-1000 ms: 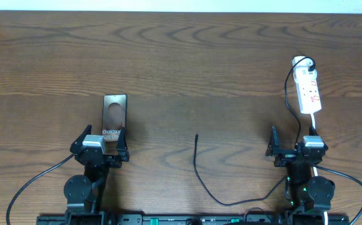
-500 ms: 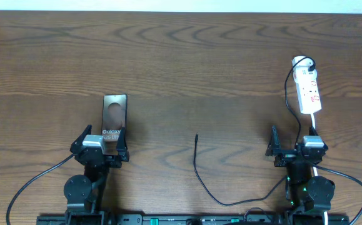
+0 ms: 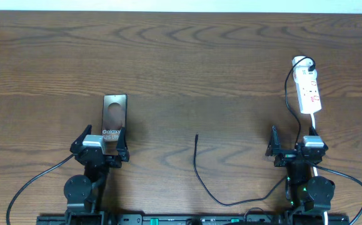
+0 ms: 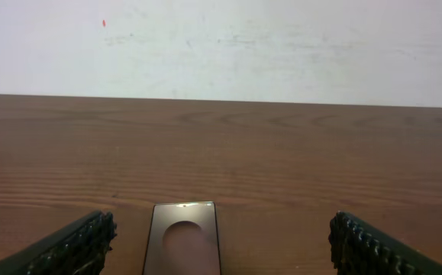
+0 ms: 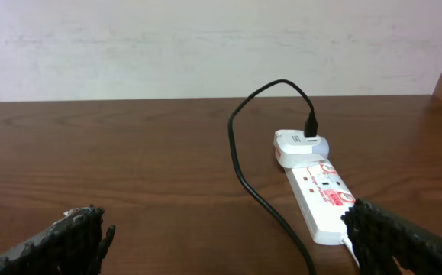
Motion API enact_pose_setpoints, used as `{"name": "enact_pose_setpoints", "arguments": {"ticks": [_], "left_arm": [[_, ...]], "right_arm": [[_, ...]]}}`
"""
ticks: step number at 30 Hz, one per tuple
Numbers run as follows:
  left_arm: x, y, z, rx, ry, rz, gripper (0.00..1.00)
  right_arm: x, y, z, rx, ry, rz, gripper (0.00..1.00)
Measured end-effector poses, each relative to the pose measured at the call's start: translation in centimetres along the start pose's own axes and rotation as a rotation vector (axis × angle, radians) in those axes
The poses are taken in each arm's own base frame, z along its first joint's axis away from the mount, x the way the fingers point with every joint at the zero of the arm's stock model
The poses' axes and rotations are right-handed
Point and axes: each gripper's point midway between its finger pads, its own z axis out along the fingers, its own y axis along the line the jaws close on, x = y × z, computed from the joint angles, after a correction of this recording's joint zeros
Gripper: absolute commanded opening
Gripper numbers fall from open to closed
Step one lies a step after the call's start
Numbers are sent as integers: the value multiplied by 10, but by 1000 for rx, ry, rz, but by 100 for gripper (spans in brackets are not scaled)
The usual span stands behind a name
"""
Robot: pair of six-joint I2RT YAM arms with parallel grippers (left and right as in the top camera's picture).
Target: Plug charger to phone and switch on socket
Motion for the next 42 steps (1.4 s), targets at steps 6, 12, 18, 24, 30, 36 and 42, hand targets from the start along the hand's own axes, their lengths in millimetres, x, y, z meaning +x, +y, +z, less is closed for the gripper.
{"name": "enact_pose_setpoints", "arguments": {"ticks": [6, 12, 18, 24, 30, 36, 42], "left_arm": [[0, 0, 0, 0, 8, -1, 92], [8, 1, 2, -5, 92, -11, 92], [-20, 0, 12, -8, 152, -17, 92], [-43, 1, 33, -15, 272, -32, 92], [-44, 4, 58, -31, 492, -69, 92], [-39, 7, 84, -48, 744, -109, 92], [-28, 9, 101, -62, 940, -131, 92]], "right_arm": [[0, 0, 0, 0, 0, 0, 99], [0, 0, 0, 0, 0, 0, 99], [0, 0, 0, 0, 0, 0, 99], [0, 0, 0, 0, 0, 0, 99], [0, -1, 0, 3, -1, 0, 99], [0, -2, 0, 10, 1, 0, 99], [0, -2, 0, 11, 0, 0, 99]]}}
